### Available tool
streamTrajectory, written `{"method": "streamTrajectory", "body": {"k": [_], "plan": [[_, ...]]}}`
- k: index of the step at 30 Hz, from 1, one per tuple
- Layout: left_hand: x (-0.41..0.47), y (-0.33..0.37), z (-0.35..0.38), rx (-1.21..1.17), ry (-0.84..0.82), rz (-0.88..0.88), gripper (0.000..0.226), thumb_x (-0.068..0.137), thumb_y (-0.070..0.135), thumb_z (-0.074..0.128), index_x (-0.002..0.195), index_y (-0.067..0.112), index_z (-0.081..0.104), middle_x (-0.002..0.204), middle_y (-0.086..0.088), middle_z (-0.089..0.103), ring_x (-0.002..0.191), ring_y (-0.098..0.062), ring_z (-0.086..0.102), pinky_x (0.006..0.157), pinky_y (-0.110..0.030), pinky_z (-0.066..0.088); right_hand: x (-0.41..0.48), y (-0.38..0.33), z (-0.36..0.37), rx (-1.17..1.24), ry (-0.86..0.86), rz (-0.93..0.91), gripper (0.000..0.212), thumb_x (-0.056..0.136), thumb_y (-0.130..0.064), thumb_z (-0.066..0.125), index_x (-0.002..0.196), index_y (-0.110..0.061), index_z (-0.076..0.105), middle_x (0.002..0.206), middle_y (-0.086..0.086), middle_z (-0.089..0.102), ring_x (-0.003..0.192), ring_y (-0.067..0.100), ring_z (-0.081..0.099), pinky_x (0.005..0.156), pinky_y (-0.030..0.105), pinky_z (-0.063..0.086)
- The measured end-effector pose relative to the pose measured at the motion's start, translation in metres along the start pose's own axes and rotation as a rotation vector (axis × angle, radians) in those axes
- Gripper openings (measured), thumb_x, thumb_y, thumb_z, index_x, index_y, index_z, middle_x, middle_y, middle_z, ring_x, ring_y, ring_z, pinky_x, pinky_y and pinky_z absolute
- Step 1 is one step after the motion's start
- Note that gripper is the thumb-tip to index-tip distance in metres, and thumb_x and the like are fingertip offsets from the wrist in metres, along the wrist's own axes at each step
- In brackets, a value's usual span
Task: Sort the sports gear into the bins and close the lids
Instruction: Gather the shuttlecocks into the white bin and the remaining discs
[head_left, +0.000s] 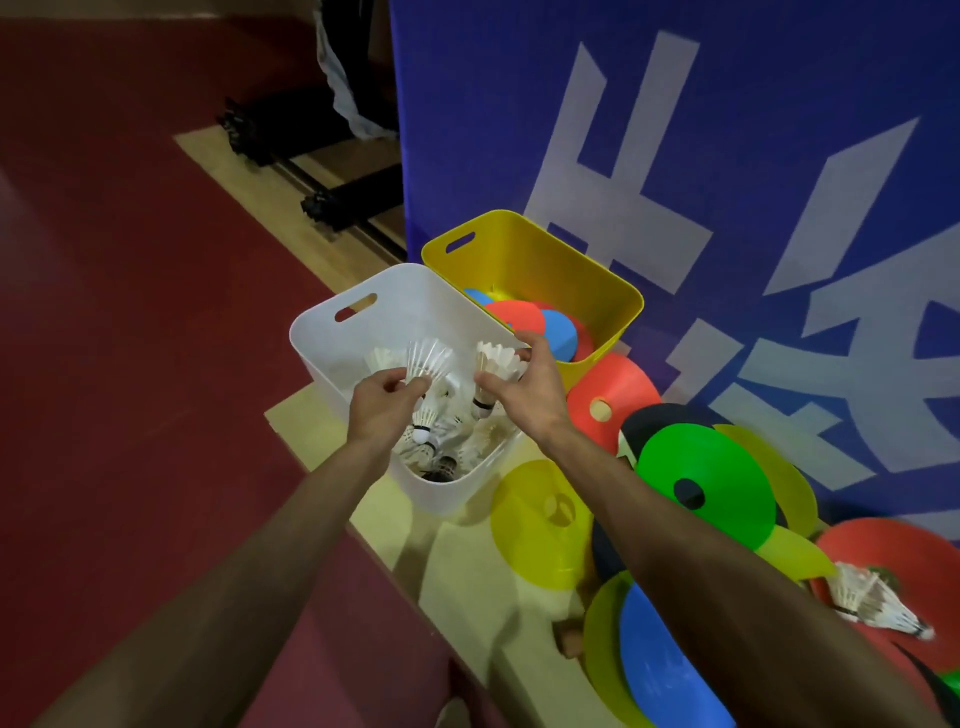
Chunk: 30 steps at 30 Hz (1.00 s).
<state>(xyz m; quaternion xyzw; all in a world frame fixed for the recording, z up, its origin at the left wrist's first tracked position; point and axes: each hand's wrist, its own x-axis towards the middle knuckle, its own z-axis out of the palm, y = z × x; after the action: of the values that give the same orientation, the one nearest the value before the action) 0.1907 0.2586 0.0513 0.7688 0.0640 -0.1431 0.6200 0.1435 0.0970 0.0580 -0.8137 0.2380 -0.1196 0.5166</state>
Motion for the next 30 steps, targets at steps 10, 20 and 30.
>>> {"method": "streamTrajectory", "body": {"k": [10, 20, 30], "plan": [[0.011, -0.005, 0.007, 0.163, -0.002, 0.034, 0.042, 0.086, 0.031, 0.065, 0.123, 0.011, 0.057, 0.096, 0.000, 0.058, 0.095, -0.019, 0.057, 0.087, -0.030, 0.043, 0.001, 0.013, 0.016, -0.049, 0.020, 0.072, 0.078, 0.073, -0.023, 0.081, 0.137, -0.016, 0.038, 0.129, 0.004, 0.050, 0.112, 0.016, 0.051, 0.094, 0.035, 0.047], [-0.010, 0.010, 0.034, 0.284, -0.010, 0.280, 0.034, 0.083, 0.012, 0.061, 0.116, 0.018, 0.058, 0.118, 0.002, 0.041, 0.115, -0.020, 0.048, 0.094, -0.028, 0.040, -0.001, 0.018, -0.031, -0.183, 0.074, 0.054, 0.045, 0.080, -0.005, 0.066, 0.123, -0.012, 0.056, 0.118, 0.006, 0.058, 0.085, 0.014, 0.058, 0.073, 0.024, 0.046], [-0.109, 0.012, 0.174, 0.311, -0.458, 0.604, 0.025, 0.075, 0.000, 0.062, 0.097, 0.012, 0.063, 0.101, 0.000, 0.050, 0.082, -0.018, 0.062, 0.085, -0.028, 0.047, -0.088, 0.101, -0.206, -0.329, 0.333, 0.302, 0.026, 0.086, -0.008, 0.055, 0.110, -0.010, 0.066, 0.087, 0.005, 0.066, 0.071, 0.018, 0.058, 0.057, 0.017, 0.037]]}}
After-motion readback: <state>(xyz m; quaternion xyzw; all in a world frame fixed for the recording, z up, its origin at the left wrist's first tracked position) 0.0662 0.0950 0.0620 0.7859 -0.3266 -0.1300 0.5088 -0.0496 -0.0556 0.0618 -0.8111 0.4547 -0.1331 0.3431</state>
